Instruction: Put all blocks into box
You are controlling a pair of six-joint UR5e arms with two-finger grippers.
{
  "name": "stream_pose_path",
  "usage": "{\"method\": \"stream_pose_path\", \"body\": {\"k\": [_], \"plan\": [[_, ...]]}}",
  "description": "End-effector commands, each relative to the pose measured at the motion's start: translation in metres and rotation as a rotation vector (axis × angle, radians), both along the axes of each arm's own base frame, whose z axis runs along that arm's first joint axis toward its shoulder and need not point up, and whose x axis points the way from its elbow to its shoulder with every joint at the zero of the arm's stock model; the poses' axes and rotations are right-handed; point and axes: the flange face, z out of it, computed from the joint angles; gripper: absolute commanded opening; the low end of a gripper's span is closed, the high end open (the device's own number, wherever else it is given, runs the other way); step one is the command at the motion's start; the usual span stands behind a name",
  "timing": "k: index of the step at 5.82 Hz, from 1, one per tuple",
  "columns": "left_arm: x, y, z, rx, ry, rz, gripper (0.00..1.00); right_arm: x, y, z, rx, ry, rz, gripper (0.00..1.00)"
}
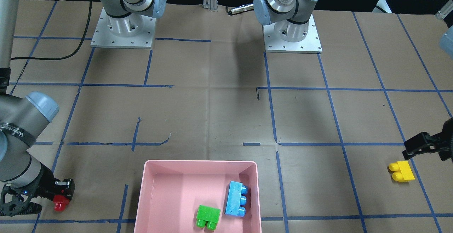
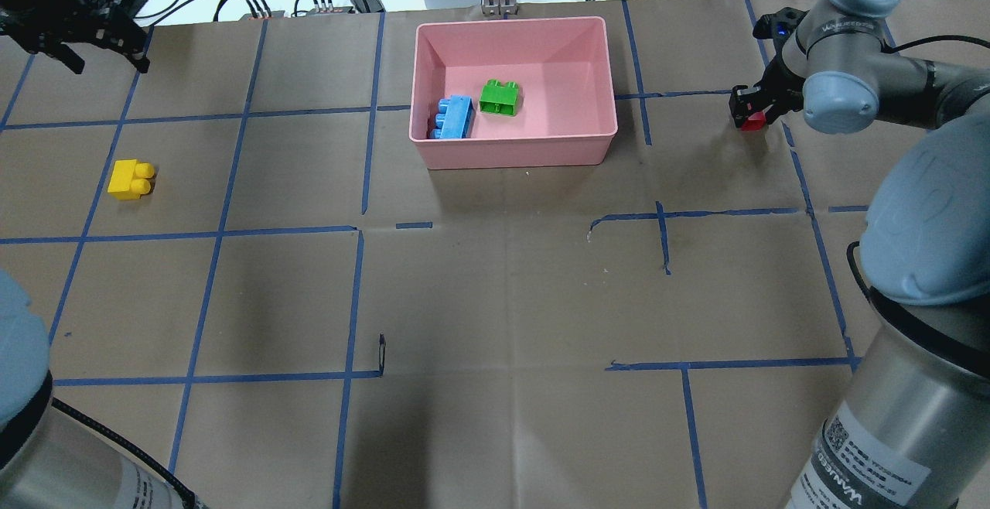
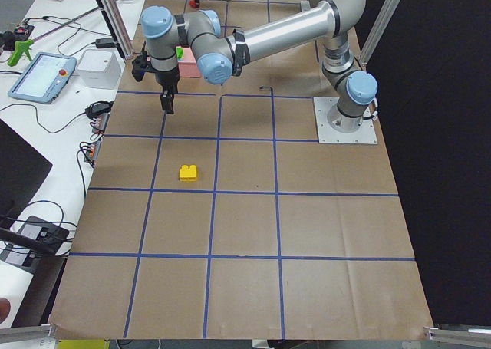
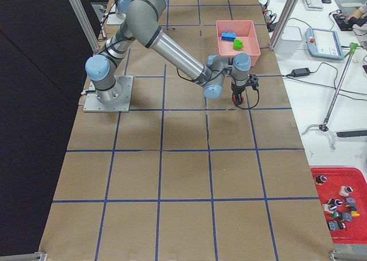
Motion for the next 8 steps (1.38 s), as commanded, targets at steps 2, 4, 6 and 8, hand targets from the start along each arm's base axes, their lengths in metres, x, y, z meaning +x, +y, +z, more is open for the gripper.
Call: {"method": "stream_pose_path", "body": {"k": [2,4,6,8], "plan": [[0.092,-0.007,-0.099,0.053,0.009,0.035,0.99,-0.008,-0.003,0.037,-0.028,0.082,-0.002,0.02],[0.114,0.011,-0.166,0.070,0.032,0.098,0.99,0.031,0.008,0.173,-0.176,0.171,0.061,0.03],[0.105,0.026,-0.202,0.091,0.049,0.143,0.99,0.174,-0.010,0.213,-0.320,0.044,0.321,0.03],[0.102,0.026,-0.218,0.066,0.058,0.161,0.99,0.294,-0.031,0.162,-0.341,-0.207,0.401,0.03]]}}
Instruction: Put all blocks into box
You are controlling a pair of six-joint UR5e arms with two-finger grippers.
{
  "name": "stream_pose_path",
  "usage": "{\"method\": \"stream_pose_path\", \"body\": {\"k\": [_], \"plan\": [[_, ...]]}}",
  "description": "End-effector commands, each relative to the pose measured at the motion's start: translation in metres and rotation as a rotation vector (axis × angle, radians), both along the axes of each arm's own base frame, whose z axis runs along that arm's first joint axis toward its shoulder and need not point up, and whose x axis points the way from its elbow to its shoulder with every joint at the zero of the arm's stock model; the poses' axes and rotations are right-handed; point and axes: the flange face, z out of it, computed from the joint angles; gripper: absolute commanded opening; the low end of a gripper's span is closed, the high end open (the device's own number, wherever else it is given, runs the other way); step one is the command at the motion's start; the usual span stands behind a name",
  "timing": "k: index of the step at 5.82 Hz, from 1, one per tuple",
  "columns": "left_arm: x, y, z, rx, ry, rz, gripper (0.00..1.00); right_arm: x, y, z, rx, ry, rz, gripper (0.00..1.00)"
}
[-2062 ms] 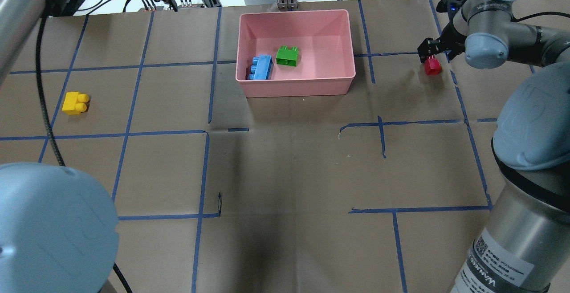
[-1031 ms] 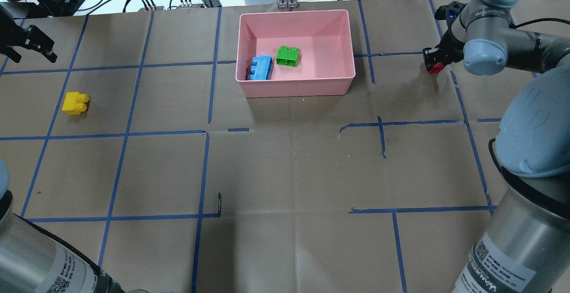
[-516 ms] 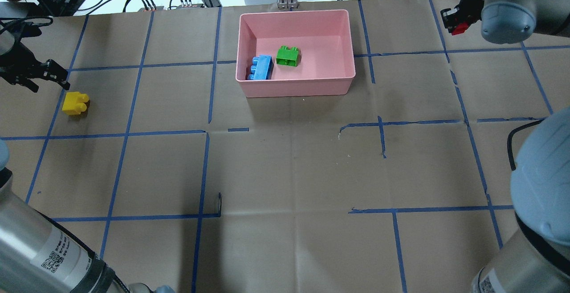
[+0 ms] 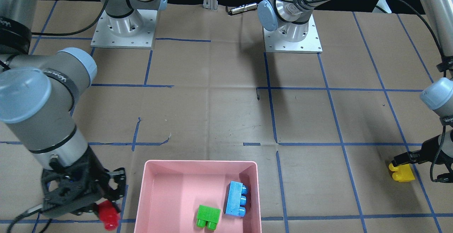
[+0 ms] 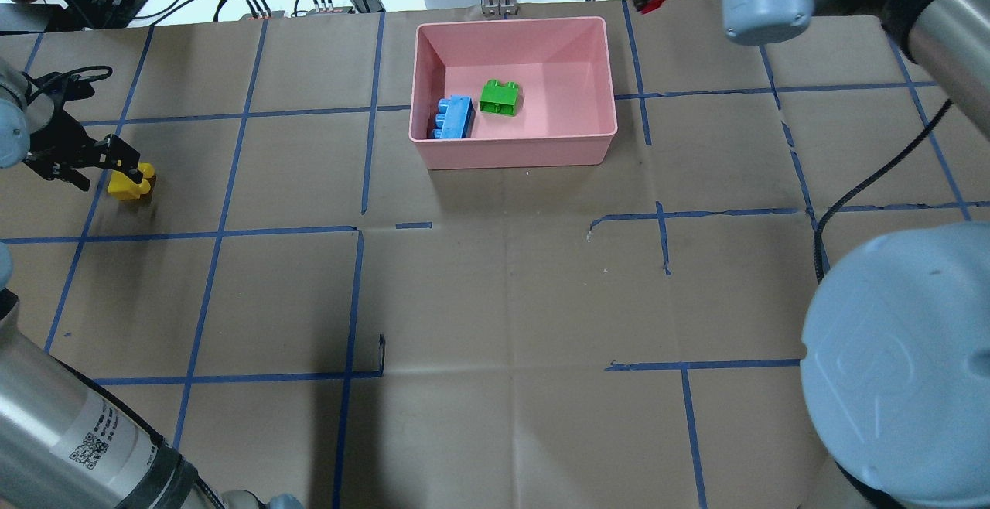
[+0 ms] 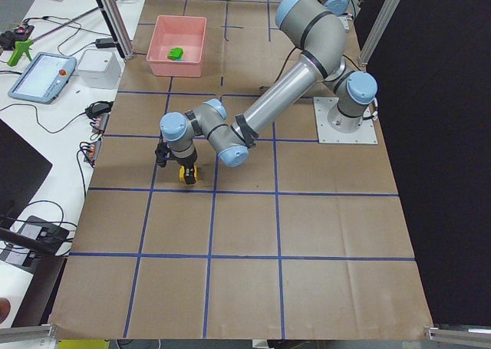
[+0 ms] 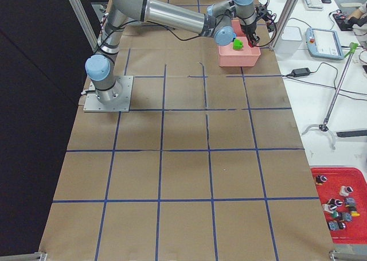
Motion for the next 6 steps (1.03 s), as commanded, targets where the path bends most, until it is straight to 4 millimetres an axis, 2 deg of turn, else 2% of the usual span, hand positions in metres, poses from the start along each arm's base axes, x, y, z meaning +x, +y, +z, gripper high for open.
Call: {"method": "stream_pose_path", "body": {"k": [1,2,3,4,5,6], "plan": [[0.003,-0.008,-0.023,-0.029,0.001,0.004,0.99,0.099,-0.005,-0.060,0.050,-0.128,0.012,0.03],[0.000,-0.010,-0.023,-0.045,0.018,0.002,0.99,0.128,-0.001,-0.076,0.034,-0.163,-0.014,0.04],[0.000,-0.011,-0.025,-0.045,0.023,0.003,0.93,0.135,-0.001,-0.079,0.022,-0.165,-0.024,0.17],[-0.001,-0.011,-0.022,-0.049,0.024,0.003,0.71,0.135,0.000,-0.080,0.030,-0.158,-0.029,0.99],[-0.001,-0.010,-0.018,-0.051,0.021,0.004,0.55,0.134,0.004,-0.073,0.023,-0.152,-0.022,1.00],[-0.001,-0.012,-0.014,-0.059,0.030,0.003,0.45,0.128,0.004,-0.073,0.030,-0.150,-0.030,1.00]]}}
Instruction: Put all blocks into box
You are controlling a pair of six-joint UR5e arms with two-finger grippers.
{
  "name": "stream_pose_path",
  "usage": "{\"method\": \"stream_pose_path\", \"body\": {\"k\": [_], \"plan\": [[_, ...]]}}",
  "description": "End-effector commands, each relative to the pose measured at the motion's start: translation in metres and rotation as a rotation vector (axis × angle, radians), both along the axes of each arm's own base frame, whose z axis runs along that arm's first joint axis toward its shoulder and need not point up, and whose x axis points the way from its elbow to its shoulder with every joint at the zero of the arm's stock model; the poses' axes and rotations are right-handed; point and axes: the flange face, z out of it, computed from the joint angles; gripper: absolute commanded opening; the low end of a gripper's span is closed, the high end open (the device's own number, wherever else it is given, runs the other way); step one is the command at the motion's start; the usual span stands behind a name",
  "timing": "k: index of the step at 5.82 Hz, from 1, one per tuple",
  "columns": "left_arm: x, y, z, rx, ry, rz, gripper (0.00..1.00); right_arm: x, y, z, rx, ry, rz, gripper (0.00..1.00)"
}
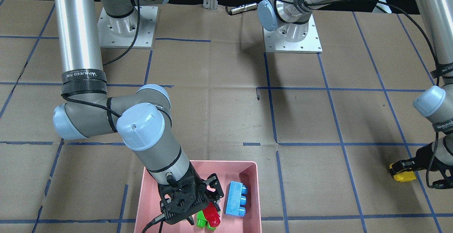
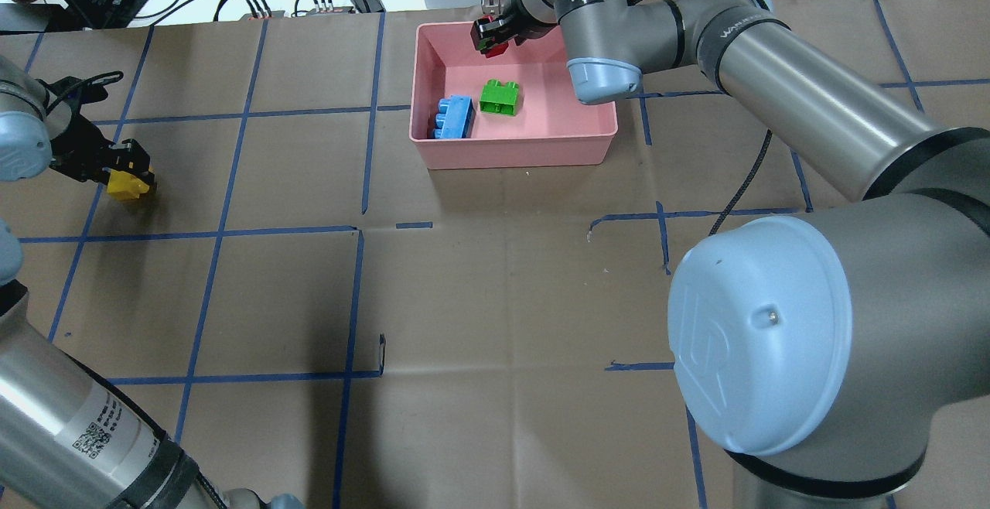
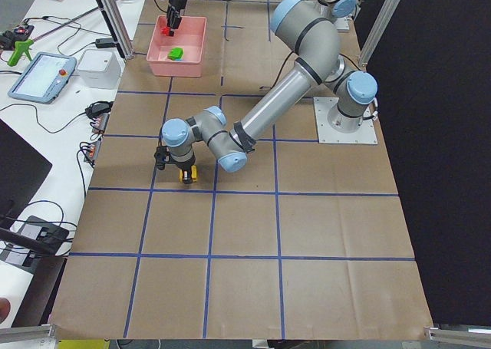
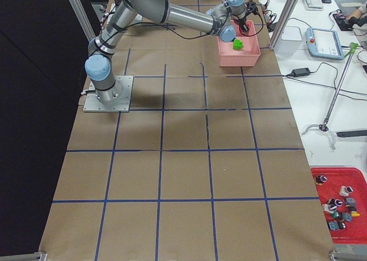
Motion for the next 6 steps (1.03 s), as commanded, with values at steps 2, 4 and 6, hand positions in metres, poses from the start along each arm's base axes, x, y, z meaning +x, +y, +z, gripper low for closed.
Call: {"method": "stream_pose_path", "body": {"k": [2,4,6], "plan": [[-0.010,0.000,0.056,-0.041,-0.007,-0.016,0.29,-0.039,0.008,0.022,0.158,0.032,-0.036,1.00],[-0.047,0.007,0.189,-0.001,0.013,-0.056,0.25,-0.122,0.025,0.088,0.259,0.148,-0.173,1.00],[-0.137,-0.027,0.258,0.019,0.026,-0.113,0.24,-0.164,0.111,0.161,0.537,0.365,-0.227,1.00]]}}
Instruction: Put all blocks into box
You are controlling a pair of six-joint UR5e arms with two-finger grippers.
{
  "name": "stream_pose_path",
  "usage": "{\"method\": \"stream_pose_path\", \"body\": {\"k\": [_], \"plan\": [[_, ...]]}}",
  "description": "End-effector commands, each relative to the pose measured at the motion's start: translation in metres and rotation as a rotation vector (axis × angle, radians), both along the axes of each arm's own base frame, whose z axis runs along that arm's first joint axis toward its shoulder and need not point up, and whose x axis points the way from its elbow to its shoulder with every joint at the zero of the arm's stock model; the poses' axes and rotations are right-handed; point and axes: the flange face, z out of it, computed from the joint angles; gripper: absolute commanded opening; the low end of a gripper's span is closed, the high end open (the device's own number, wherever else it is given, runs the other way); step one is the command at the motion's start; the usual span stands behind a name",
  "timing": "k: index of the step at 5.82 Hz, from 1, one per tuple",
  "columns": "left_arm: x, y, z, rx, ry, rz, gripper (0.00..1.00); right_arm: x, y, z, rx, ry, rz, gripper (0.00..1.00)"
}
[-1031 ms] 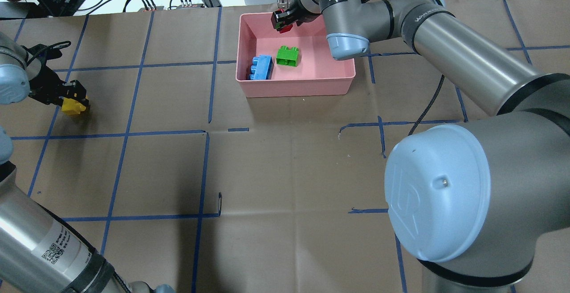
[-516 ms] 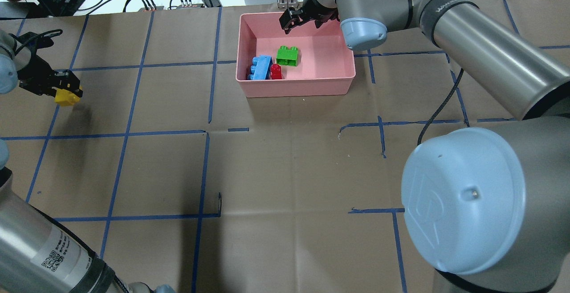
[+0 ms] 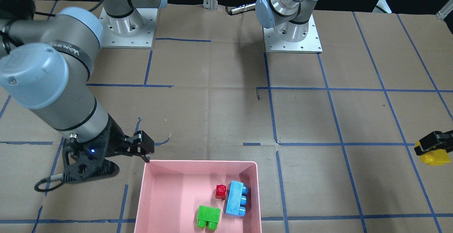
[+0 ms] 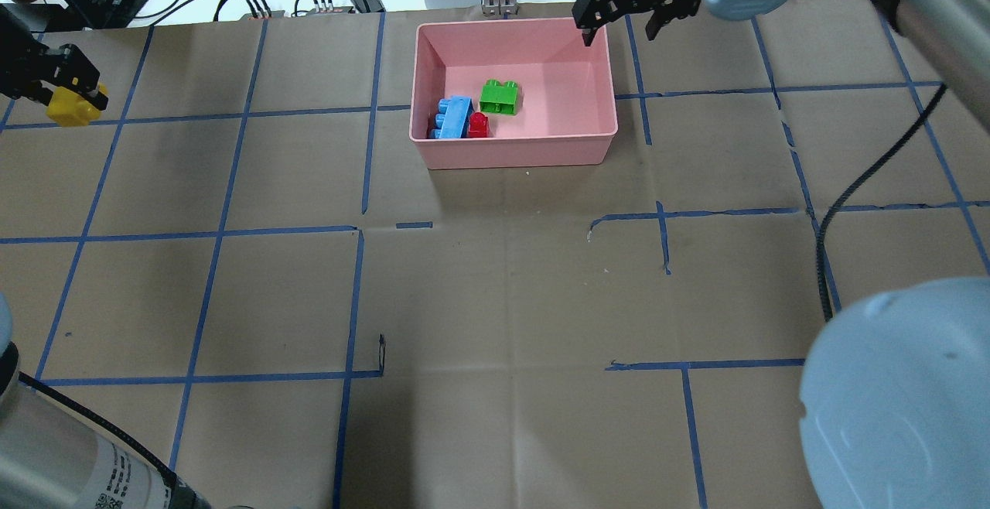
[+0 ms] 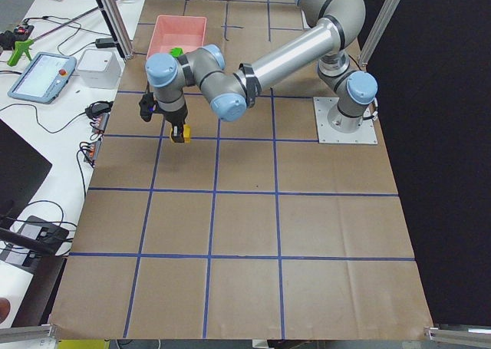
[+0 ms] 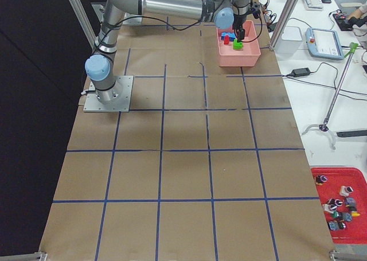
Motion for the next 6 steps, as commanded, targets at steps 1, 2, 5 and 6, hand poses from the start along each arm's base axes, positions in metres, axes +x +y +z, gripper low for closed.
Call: {"method": "stream_pose_path", "body": {"k": [1,2,5,6], "plan": [[-0.131,-0.029,0.040,0.003,0.005,0.029,0.24,-0.023,0.071,0.063,0.152,0.146,-0.021,1.00],[-0.238,-0.032,0.043,0.003,0.001,0.103,0.25,-0.017,0.103,0.101,0.092,0.133,-0.019,1.00],[-0.458,-0.027,-0.015,-0.032,0.013,0.311,0.25,-0.018,0.193,0.076,0.149,0.133,-0.017,1.00],[-0.482,-0.040,-0.058,-0.051,0.021,0.325,0.25,-0.022,0.198,0.077,0.142,0.137,-0.026,1.00]]}}
